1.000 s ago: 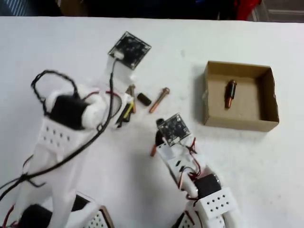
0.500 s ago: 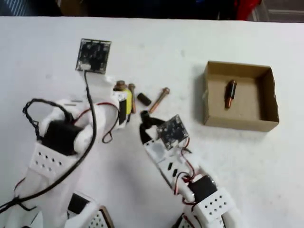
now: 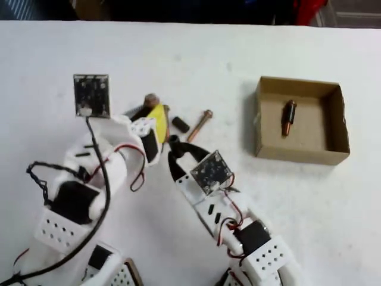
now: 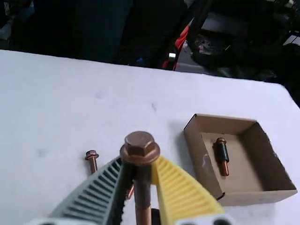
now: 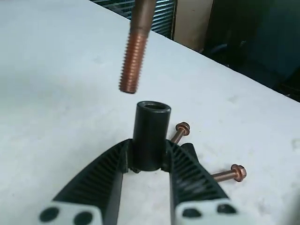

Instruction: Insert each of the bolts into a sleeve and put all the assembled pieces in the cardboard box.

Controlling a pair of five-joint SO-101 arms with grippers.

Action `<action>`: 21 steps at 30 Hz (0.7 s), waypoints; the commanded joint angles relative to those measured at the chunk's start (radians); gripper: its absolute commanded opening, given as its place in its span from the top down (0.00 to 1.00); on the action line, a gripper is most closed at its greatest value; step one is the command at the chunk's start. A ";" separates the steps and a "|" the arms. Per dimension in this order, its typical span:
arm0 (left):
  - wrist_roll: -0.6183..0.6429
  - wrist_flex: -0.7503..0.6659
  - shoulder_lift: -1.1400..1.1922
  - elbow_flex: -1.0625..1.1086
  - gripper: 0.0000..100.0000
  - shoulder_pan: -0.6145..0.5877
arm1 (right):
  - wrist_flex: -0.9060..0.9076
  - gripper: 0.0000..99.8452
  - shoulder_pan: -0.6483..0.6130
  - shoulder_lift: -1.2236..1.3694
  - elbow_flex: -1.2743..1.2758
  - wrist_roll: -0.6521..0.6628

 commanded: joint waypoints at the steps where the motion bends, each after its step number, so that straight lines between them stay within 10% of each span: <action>1: 0.012 -0.146 -0.082 0.046 0.98 0.021 | -0.031 0.98 -0.007 -0.018 -0.051 0.000; 21: 0.011 -0.302 -0.160 0.212 0.98 0.065 | -0.033 0.98 -0.001 -0.018 -0.057 0.008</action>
